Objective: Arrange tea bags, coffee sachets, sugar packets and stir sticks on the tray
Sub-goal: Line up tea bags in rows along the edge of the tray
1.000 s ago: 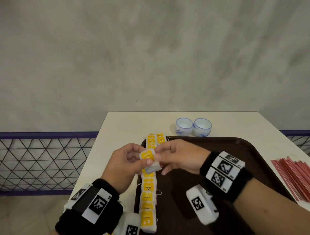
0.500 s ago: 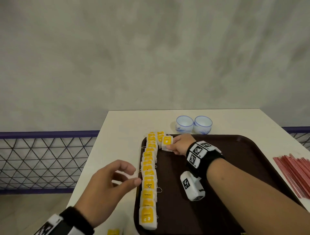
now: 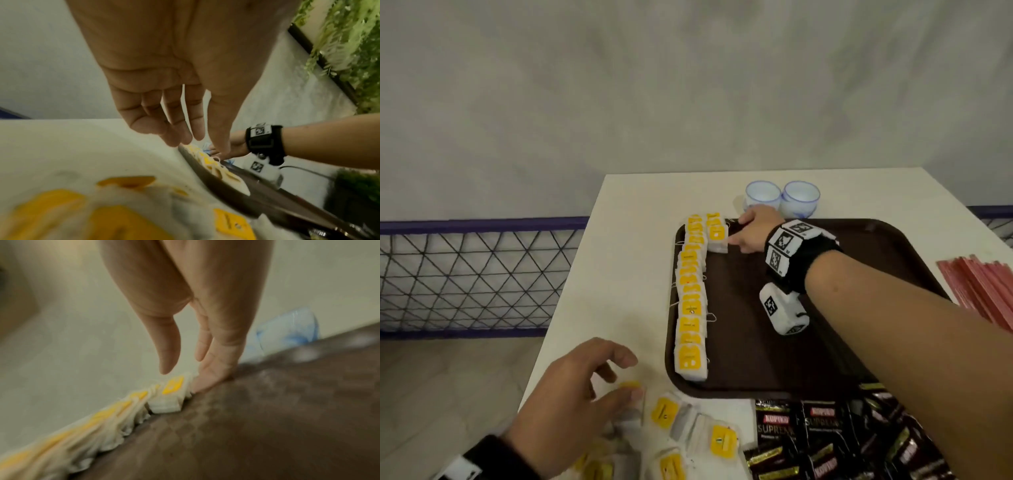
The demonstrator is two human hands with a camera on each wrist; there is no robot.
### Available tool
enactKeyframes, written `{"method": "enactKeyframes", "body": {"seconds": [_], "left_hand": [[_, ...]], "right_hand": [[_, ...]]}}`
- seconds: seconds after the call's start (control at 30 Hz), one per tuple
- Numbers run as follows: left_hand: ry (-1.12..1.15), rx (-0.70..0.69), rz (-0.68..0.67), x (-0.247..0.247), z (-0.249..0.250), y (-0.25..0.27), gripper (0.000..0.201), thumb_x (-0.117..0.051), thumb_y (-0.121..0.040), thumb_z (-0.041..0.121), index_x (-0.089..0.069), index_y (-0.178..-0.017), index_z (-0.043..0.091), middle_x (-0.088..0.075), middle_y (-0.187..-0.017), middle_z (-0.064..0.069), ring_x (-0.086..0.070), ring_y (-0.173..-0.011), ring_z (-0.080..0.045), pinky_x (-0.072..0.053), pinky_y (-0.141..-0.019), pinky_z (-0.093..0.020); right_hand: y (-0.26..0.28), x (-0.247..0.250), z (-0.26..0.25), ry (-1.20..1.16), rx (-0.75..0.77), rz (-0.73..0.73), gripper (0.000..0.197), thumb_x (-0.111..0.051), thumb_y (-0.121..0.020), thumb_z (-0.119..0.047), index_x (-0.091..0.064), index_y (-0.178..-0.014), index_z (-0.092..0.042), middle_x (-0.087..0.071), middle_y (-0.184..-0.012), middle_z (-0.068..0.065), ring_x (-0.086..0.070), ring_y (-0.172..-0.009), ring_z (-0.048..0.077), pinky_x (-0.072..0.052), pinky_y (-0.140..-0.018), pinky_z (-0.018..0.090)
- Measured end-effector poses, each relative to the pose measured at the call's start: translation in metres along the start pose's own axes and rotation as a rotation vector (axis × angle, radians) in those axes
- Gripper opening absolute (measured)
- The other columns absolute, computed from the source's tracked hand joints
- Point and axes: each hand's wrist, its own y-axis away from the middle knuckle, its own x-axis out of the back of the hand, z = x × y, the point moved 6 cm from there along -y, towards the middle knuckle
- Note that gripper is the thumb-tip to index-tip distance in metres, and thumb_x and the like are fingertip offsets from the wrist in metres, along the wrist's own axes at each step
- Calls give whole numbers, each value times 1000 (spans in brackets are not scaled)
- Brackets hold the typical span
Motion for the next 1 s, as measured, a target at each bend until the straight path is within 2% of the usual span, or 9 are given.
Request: {"method": "enactKeyframes", "body": {"seconds": [0.07, 0.2, 0.3, 0.4, 0.57, 0.63, 0.8, 0.9, 1.0], "left_hand": [[-94, -6, -50, -1, -6, 8, 38, -83, -67, 27, -57, -90, 43, -51, -104, 32, -52, -87, 4, -43, -64, -10], [-207, 27, -204, -15, -18, 20, 62, -78, -49, 59, -54, -104, 44, -52, -103, 24, -53, -90, 0, -42, -67, -10], [-324, 8, -259, -30, -22, 30, 68, -80, -57, 49, -56, -119, 33, -47, -107, 19, -51, -91, -1, -37, -76, -5], [-321, 20, -200, -34, -26, 31, 54, -82, -59, 37, -63, -108, 26, -49, -104, 11, -52, -90, -7, -35, -73, -2], [-163, 117, -130, -36, -25, 40, 43, -80, -63, 5, -53, -71, 38, -51, -86, 7, -52, -84, -16, -48, -81, -30], [-181, 80, -106, -36, -23, 43, 45, -76, -65, 4, -51, -68, 41, -52, -86, 5, -52, -82, -17, -47, -80, -29], [-170, -16, -65, -36, -17, 52, 36, -79, -70, 18, -55, -87, 38, -56, -96, 5, -46, -73, -2, -36, -68, -9], [-174, -22, 20, -24, -17, 59, 34, -78, -72, 29, -52, -87, 46, -54, -99, 10, -49, -82, -8, -36, -74, -16], [-273, -59, 19, -25, -7, 69, 30, -74, -75, 38, -61, -102, 35, -52, -102, 14, -46, -95, -11, -35, -83, -21]], "right_hand": [[24, 4, -10, 94, 82, -9, 33, -79, -73, -16, -46, -76, -21, -58, -73, 9, -60, -71, 26, -56, -83, 51], [124, -6, -35, 402, 356, -164, 26, -74, -79, -29, -60, -97, -17, -57, -81, -4, -53, -69, 12, -46, -67, 25], [214, -29, -26, 610, 441, -373, 27, -72, -79, -39, -64, -95, -20, -55, -79, -9, -53, -72, 11, -47, -70, 26], [258, -60, 5, 753, 402, -491, 39, -68, -80, -48, -62, -105, -18, -64, -98, 1, -61, -90, 22, -53, -81, 35], [268, -97, 28, 786, 468, -440, 55, -70, -82, -30, -44, -130, -18, -51, -123, 9, -49, -116, 32, -45, -95, 42], [267, -109, 30, 812, 502, -459, 59, -70, -82, -23, -41, -133, -19, -47, -125, 10, -46, -116, 33, -44, -95, 44], [263, -121, 29, 933, 536, -423, 42, -61, -88, -10, -51, -128, -14, -44, -124, 10, -43, -115, 33, -42, -95, 42], [260, -119, 28, 935, 506, -427, 35, -50, -91, -1, -53, -125, -7, -48, -126, 16, -47, -117, 36, -41, -94, 38], [257, -116, 28, 909, 466, -433, 31, -53, -89, -3, -56, -120, -5, -54, -119, 17, -54, -114, 34, -44, -90, 35]]}}
